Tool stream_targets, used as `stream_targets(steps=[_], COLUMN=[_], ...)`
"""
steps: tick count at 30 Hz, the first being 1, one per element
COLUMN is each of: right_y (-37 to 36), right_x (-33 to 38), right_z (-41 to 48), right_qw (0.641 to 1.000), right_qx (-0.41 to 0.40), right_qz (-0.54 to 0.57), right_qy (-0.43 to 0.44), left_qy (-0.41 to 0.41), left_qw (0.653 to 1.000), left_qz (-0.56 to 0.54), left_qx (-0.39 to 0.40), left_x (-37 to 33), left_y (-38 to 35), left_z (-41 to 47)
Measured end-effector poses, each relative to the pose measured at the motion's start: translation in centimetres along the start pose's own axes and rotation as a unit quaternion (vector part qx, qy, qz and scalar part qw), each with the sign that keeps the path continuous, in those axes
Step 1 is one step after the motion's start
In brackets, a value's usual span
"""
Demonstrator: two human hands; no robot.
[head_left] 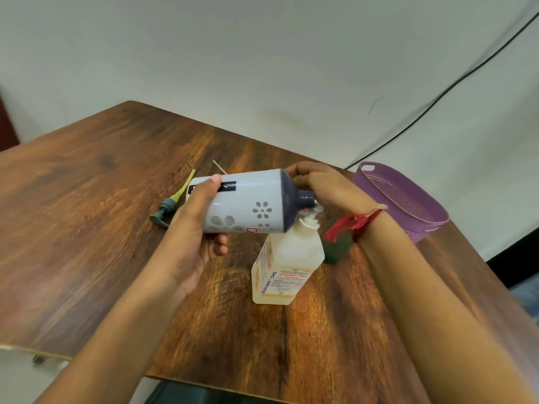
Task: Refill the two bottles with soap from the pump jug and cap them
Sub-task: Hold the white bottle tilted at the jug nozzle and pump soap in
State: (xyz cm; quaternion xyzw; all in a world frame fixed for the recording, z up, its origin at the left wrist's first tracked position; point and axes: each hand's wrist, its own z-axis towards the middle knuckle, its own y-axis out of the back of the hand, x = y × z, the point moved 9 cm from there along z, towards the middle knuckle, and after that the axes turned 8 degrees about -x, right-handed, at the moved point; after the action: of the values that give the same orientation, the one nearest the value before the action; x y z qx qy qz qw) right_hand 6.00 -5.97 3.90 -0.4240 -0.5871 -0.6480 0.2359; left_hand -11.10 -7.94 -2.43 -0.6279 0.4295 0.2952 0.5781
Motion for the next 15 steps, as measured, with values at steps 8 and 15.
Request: stream_targets(steps=[8, 15], right_y=[0.0, -0.2], right_x=[0.2, 0.3], right_z=[-0.8, -0.9], right_qw=[0.998, 1.0], right_qx=[-0.042, -0.013], right_qz=[-0.044, -0.017], right_qy=[0.03, 0.013], left_qy=[0.02, -0.004], left_qw=[0.999, 1.0], left_qz=[0.017, 0.009], left_qx=[-0.035, -0.019], left_x=[0.9, 0.2], left_y=[1.0, 0.7], left_z=[-0.9, -1.2])
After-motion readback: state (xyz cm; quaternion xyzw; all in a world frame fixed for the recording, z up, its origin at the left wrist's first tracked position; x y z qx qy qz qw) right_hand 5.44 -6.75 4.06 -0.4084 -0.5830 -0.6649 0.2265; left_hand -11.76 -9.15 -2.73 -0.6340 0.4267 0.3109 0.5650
